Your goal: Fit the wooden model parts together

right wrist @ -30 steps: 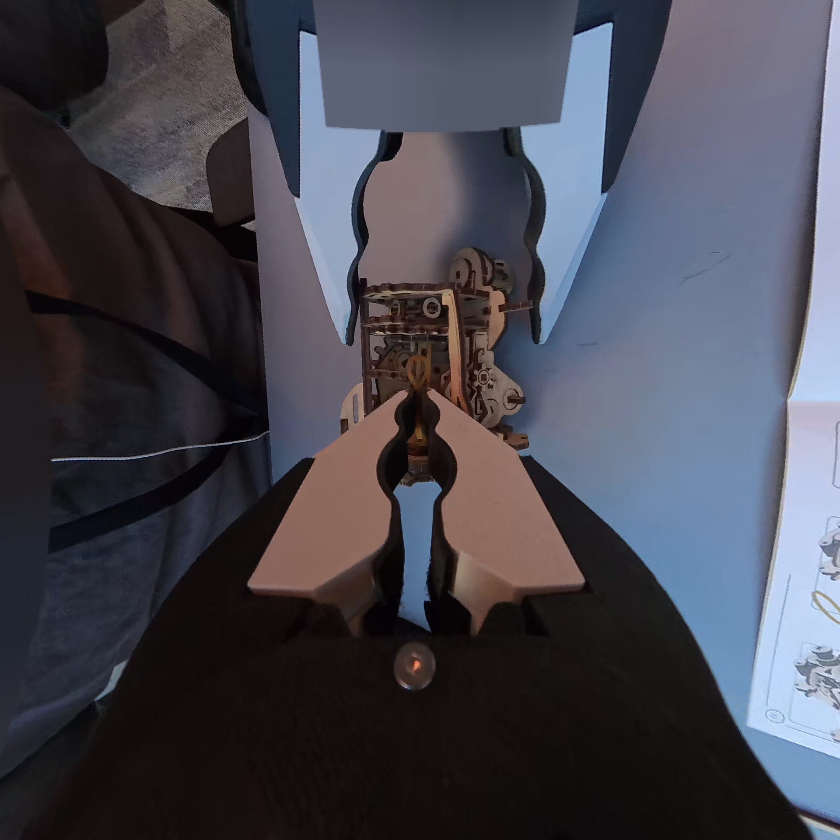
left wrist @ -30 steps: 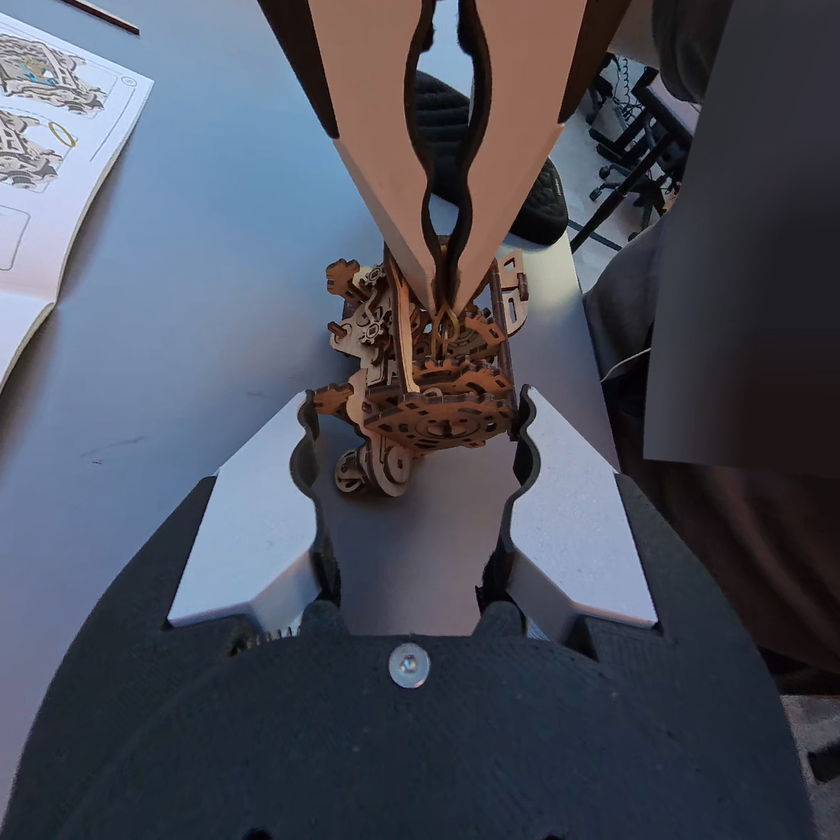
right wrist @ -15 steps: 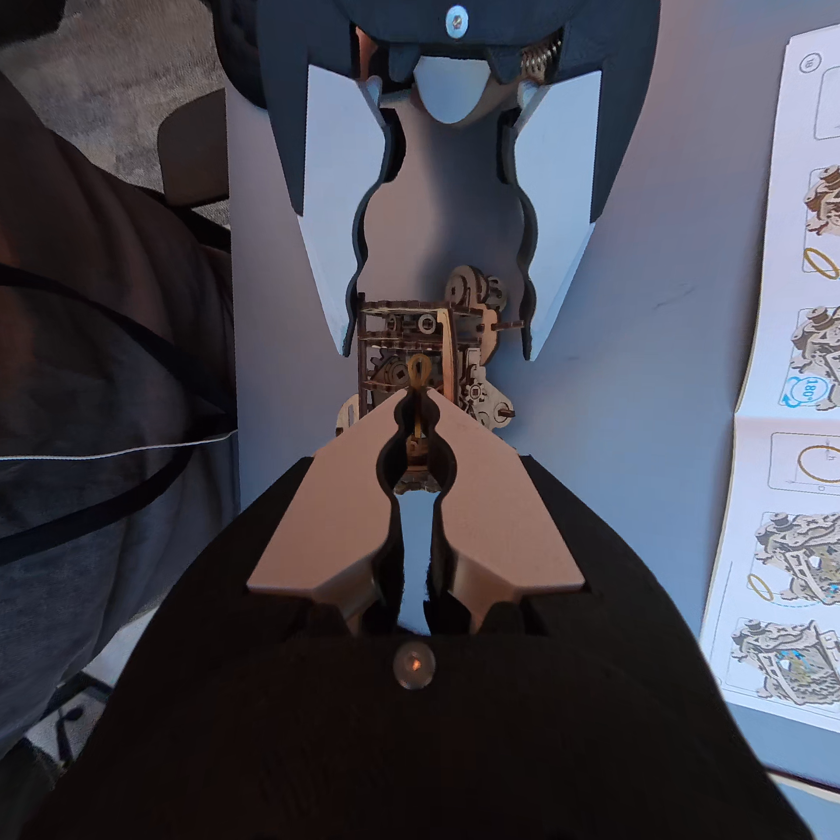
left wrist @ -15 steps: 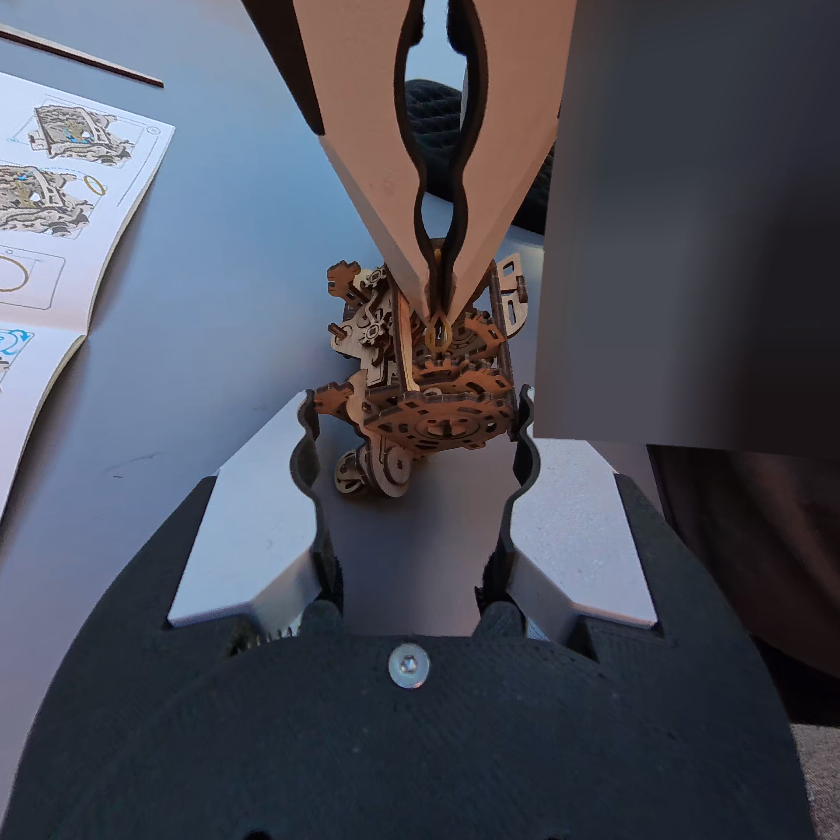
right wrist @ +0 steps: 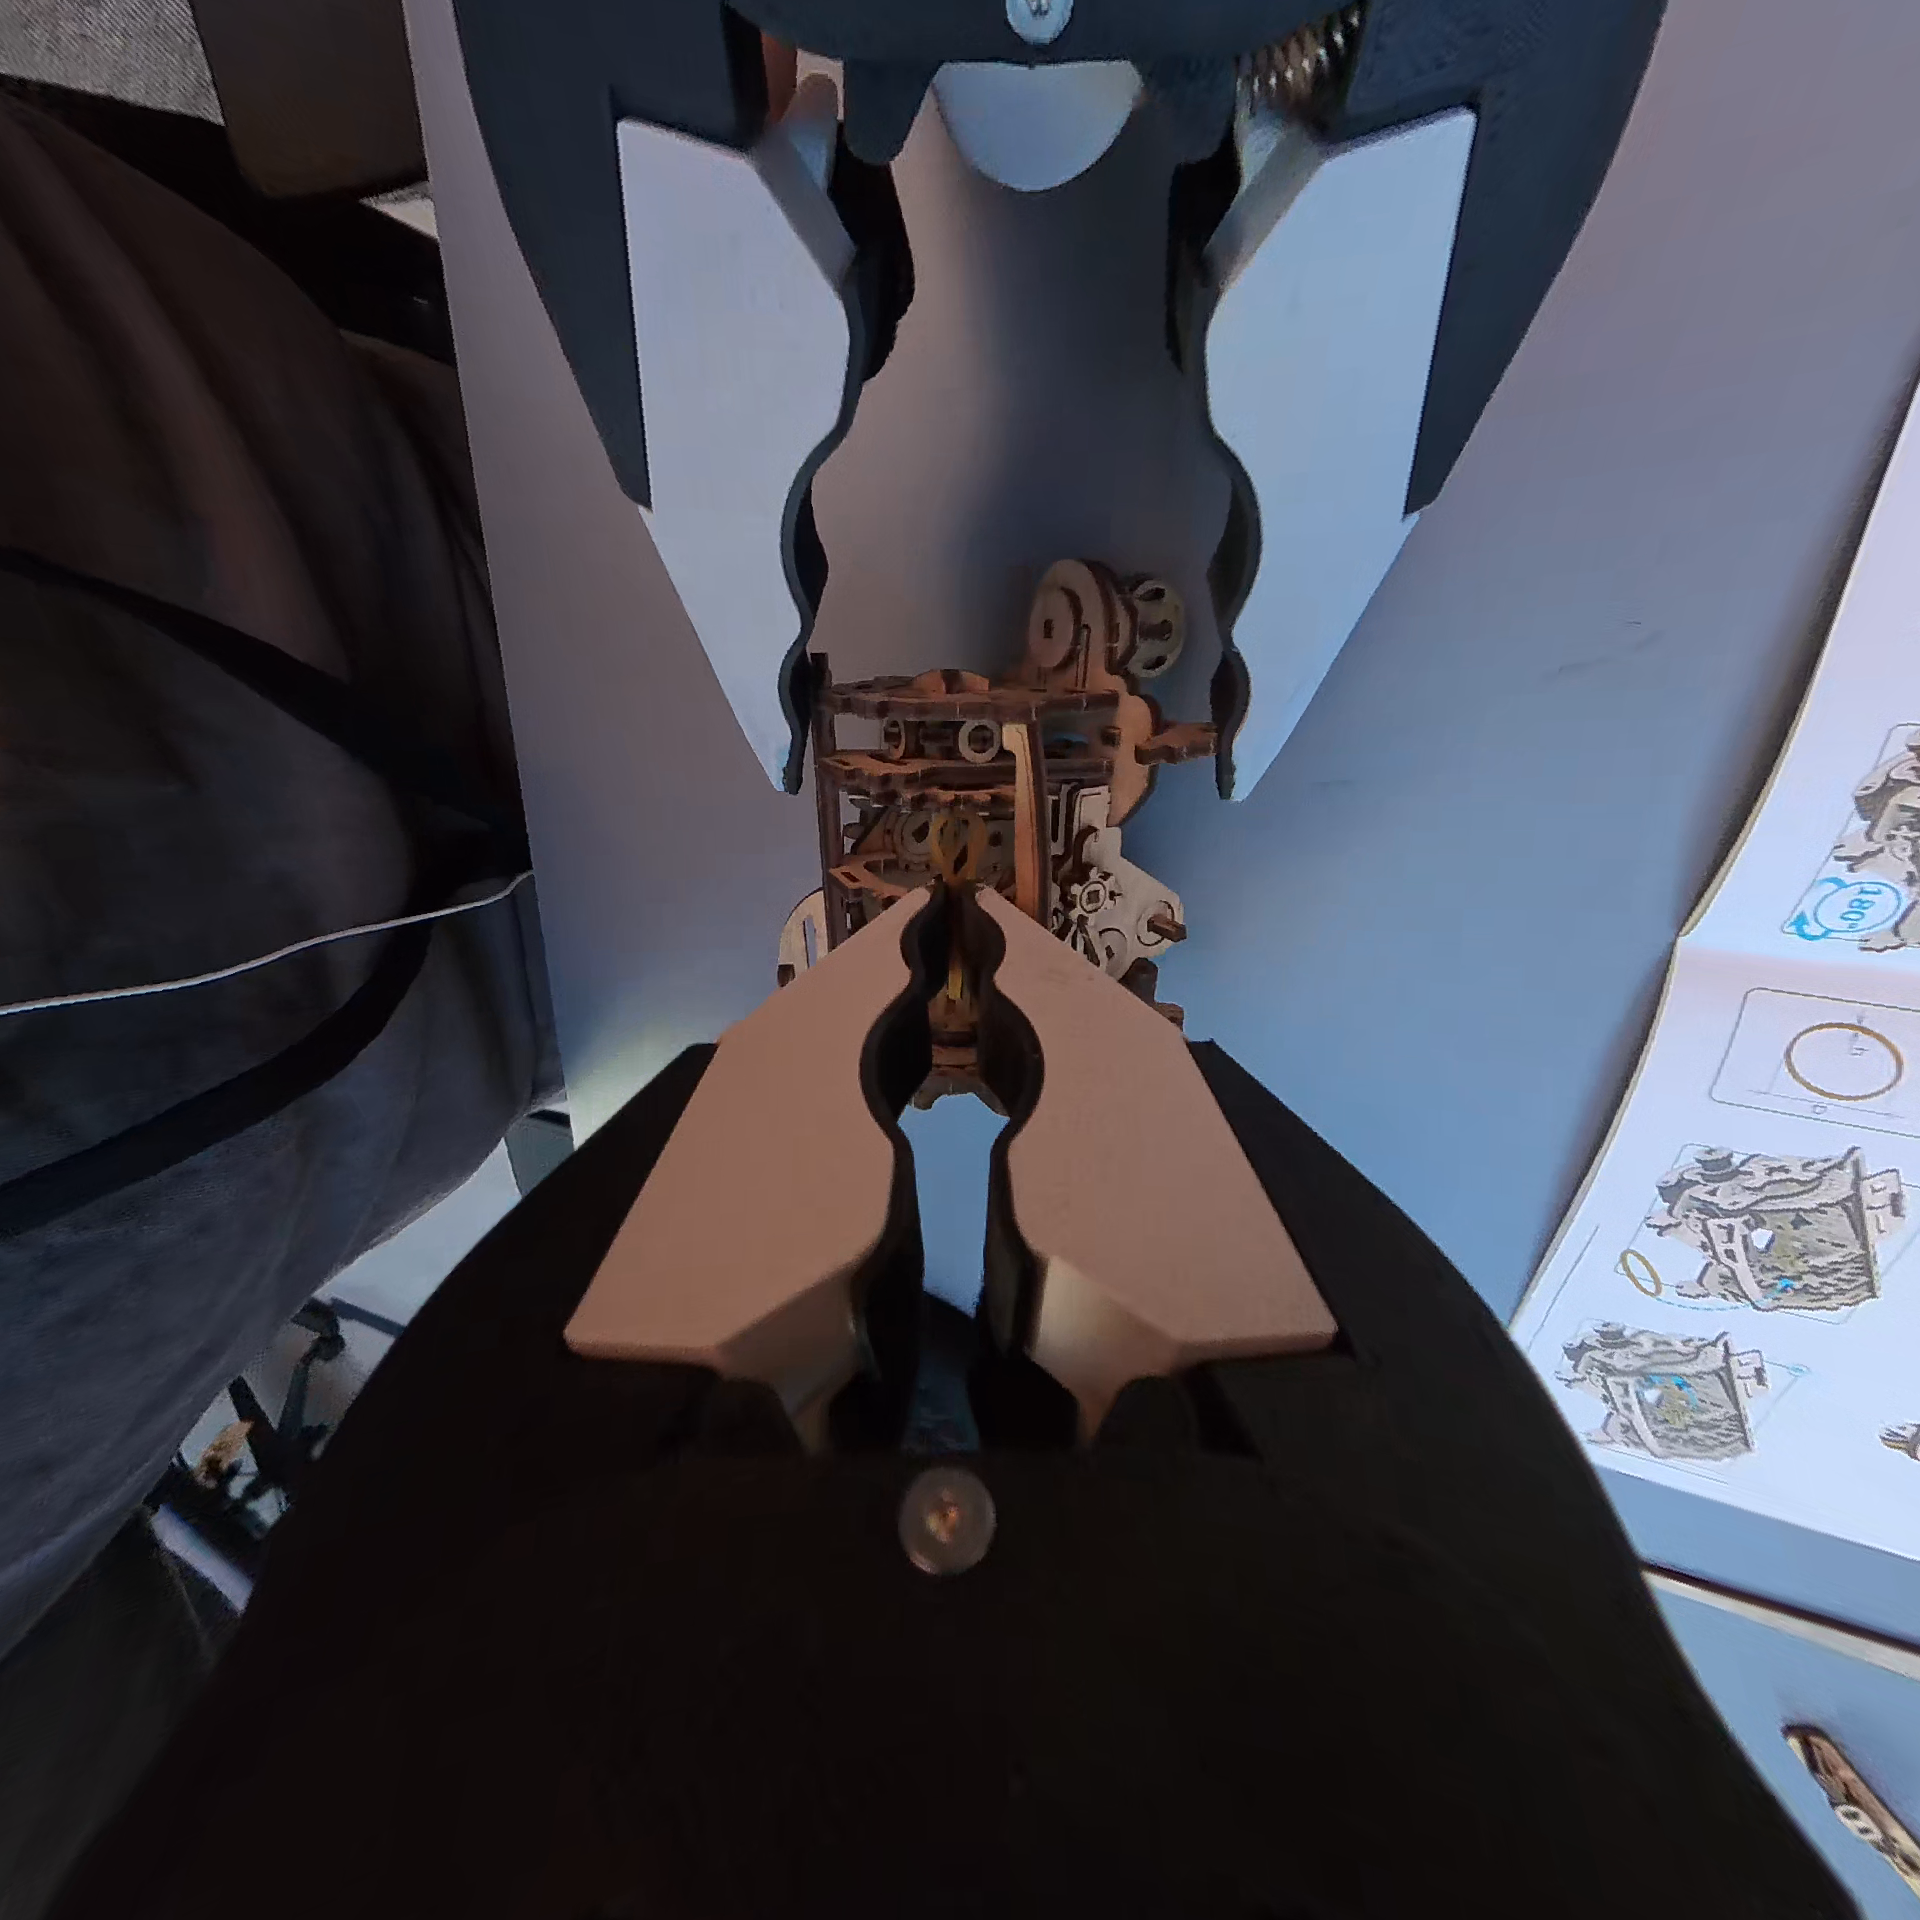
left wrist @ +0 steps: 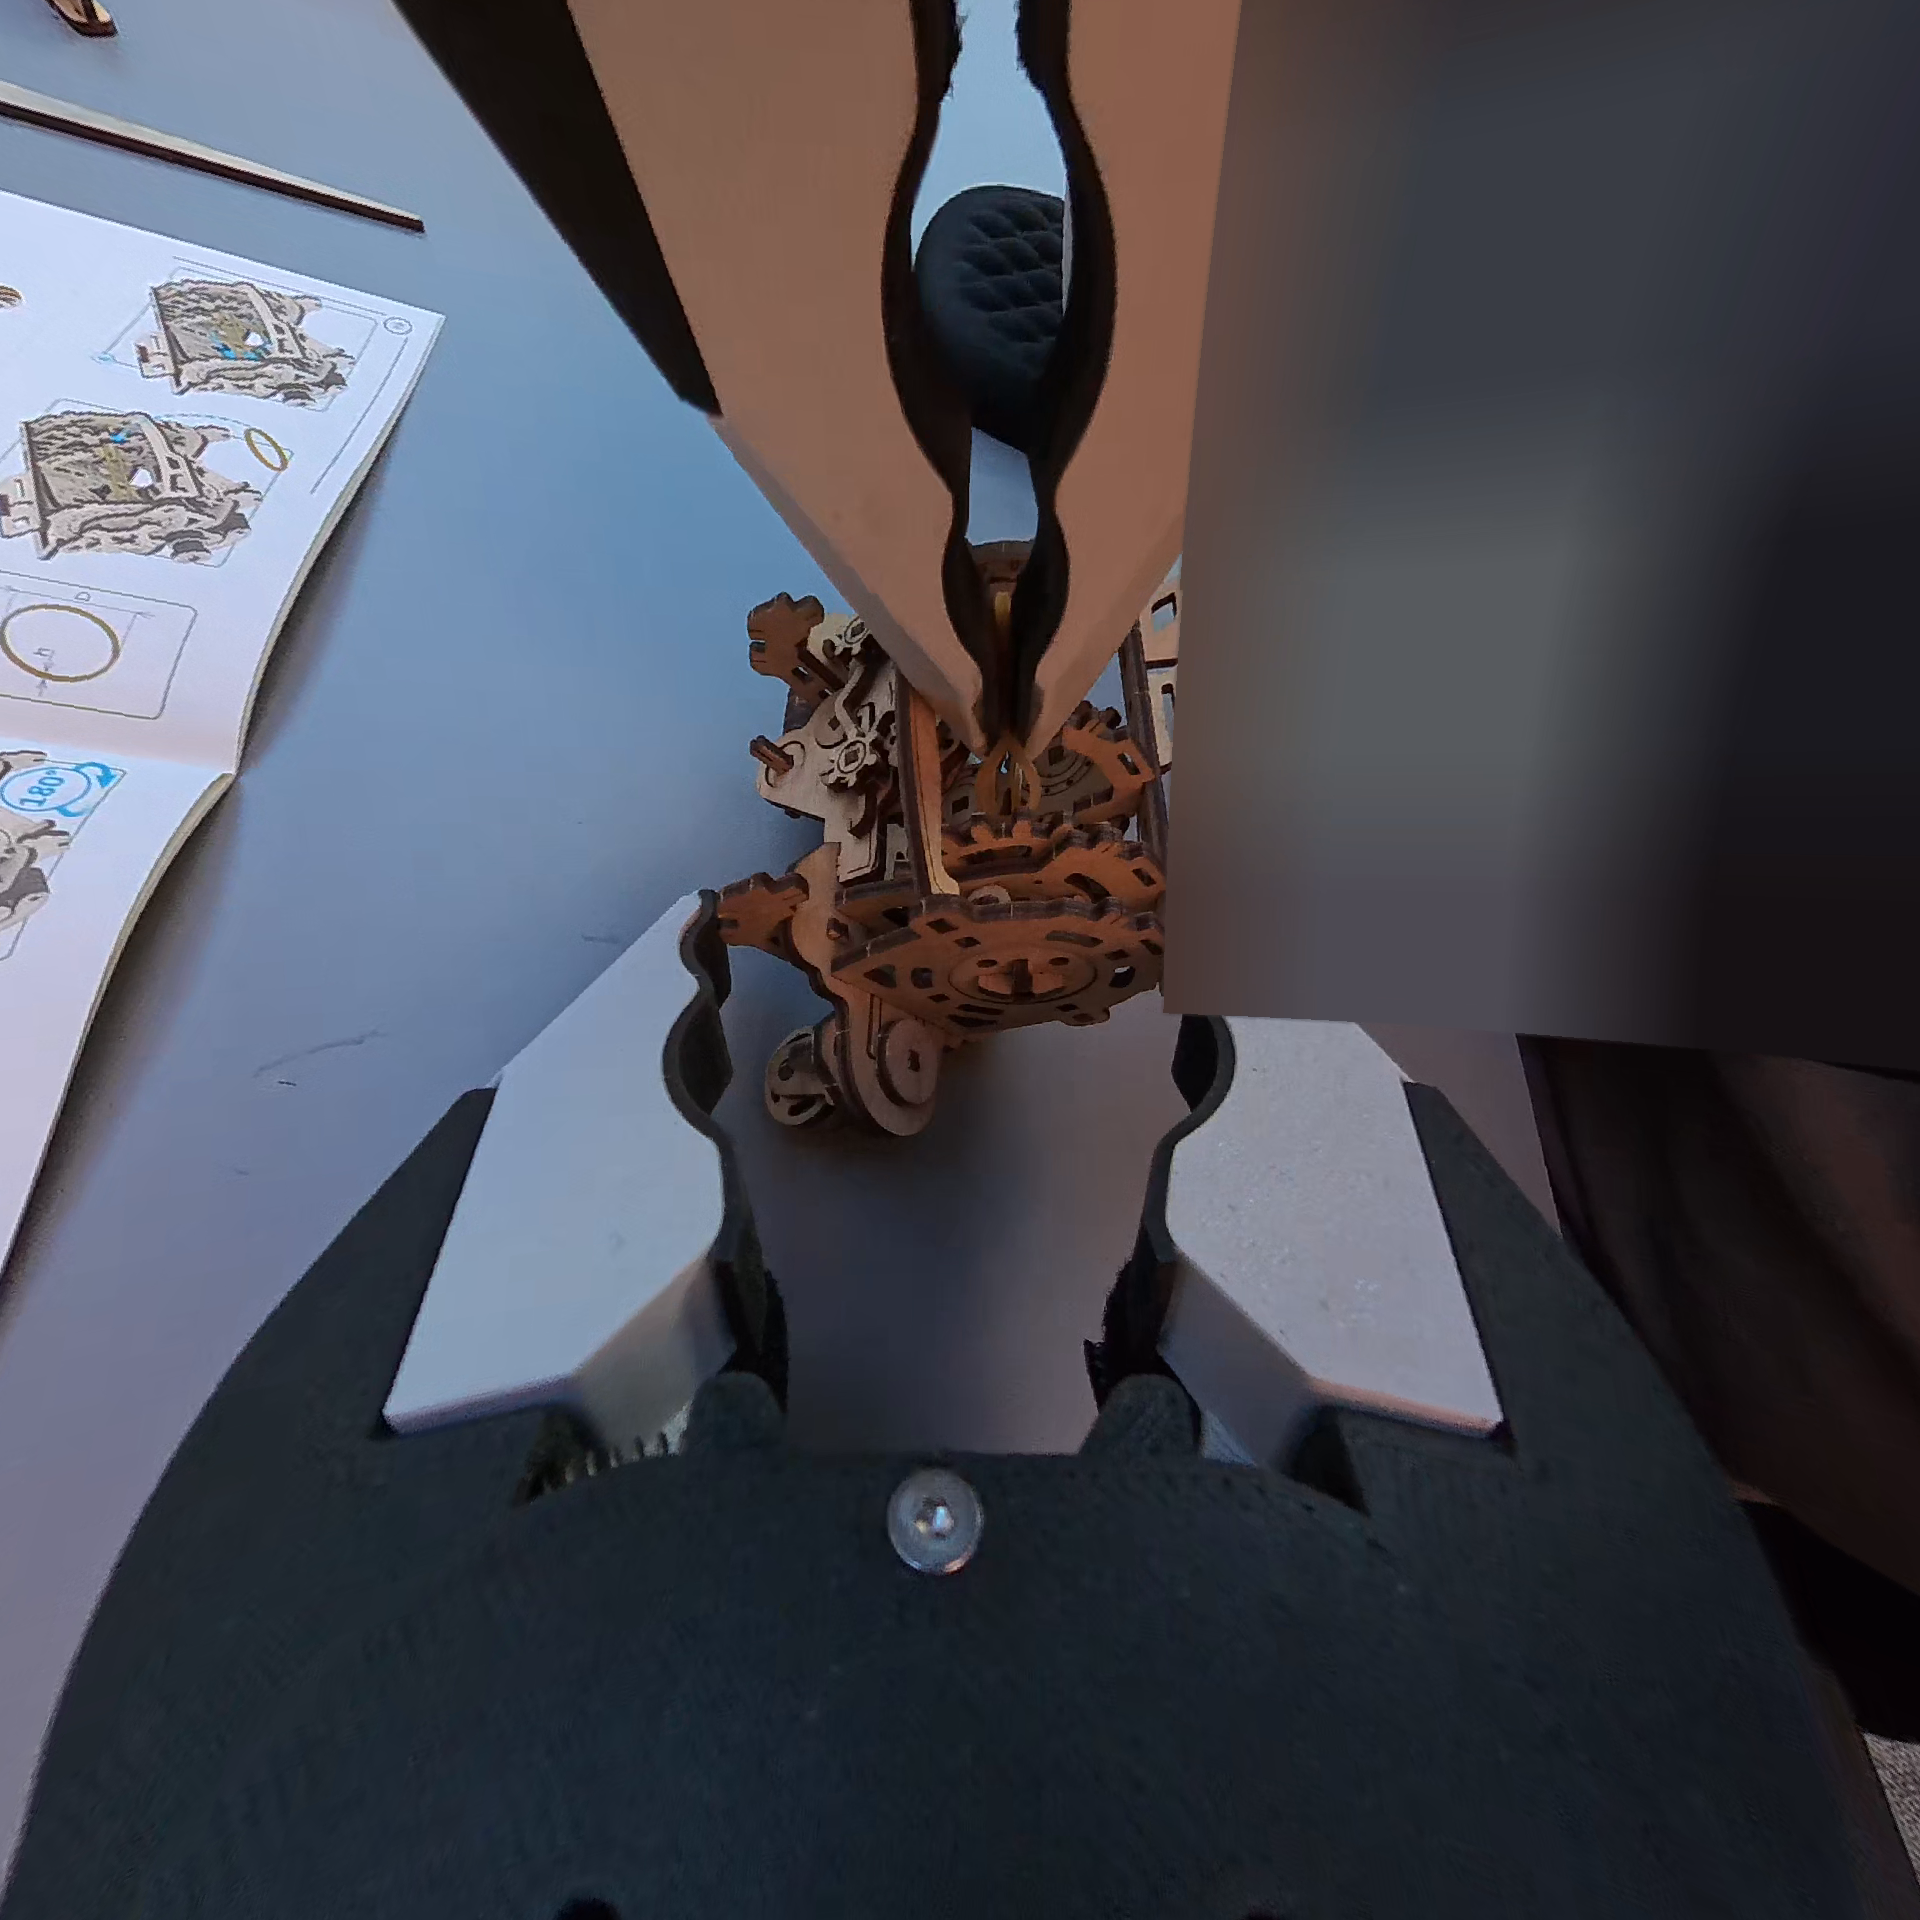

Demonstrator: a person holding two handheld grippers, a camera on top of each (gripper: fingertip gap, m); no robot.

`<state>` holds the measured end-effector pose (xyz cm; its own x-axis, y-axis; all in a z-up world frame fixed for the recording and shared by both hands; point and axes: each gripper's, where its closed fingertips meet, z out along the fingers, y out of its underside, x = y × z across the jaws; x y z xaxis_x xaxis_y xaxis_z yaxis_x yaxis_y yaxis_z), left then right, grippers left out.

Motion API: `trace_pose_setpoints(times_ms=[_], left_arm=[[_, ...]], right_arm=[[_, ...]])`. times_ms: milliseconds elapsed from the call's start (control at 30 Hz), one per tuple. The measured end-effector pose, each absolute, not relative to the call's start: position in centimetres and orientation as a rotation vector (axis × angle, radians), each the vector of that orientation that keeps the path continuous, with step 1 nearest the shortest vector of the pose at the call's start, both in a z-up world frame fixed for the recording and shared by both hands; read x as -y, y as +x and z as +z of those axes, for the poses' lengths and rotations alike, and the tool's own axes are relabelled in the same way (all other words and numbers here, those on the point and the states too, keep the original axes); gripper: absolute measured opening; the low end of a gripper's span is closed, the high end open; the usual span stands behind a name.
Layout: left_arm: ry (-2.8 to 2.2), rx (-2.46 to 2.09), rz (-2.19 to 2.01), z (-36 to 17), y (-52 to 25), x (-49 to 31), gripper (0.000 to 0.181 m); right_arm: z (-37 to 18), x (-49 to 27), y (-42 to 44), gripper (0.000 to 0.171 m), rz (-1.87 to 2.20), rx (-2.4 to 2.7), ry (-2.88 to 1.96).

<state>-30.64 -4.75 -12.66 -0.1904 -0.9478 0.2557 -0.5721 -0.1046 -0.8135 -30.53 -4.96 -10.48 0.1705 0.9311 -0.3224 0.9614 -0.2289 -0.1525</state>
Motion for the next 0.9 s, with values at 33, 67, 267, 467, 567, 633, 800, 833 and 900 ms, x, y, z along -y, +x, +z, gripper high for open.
trace_pose_setpoints(times_ms=[33,67,267,467,567,633,800,833,900], left_arm=[[-1.663,-1.759,-1.219,-12.66,-30.64,4.74,0.086],[-1.664,-1.758,-1.219,-12.66,-30.63,4.74,0.086],[-1.675,-1.737,-1.235,-12.63,-30.72,4.56,0.086],[-1.675,-1.738,-1.246,-12.63,-30.69,4.56,0.086],[-1.675,-1.730,-1.263,-12.58,-30.64,4.53,0.086],[-1.675,-1.727,-1.276,-12.58,-30.58,4.56,0.086],[-1.680,-1.711,-1.307,-12.55,-30.52,4.52,0.086],[-1.680,-1.709,-1.311,-12.54,-30.51,4.51,0.086],[-1.681,-1.708,-1.317,-12.53,-30.50,4.52,0.086]], right_arm=[[-10.50,4.98,-30.48,0.000,-0.519,-1.896,2.322],[-10.51,4.99,-30.44,0.000,-0.498,-1.894,2.311],[-10.44,4.72,-30.32,0.000,-0.428,-1.880,2.272],[-10.50,4.84,-30.44,0.000,-0.494,-1.852,2.273],[-10.45,4.78,-30.44,0.000,-0.522,-1.843,2.286],[-10.48,4.78,-30.40,0.000,-0.536,-1.847,2.279],[-10.49,4.62,-30.52,0.000,-0.574,-1.834,2.278],[-10.51,4.57,-30.59,0.000,-0.578,-1.838,2.280],[-10.53,4.53,-30.60,0.000,-0.574,-1.853,2.274]])
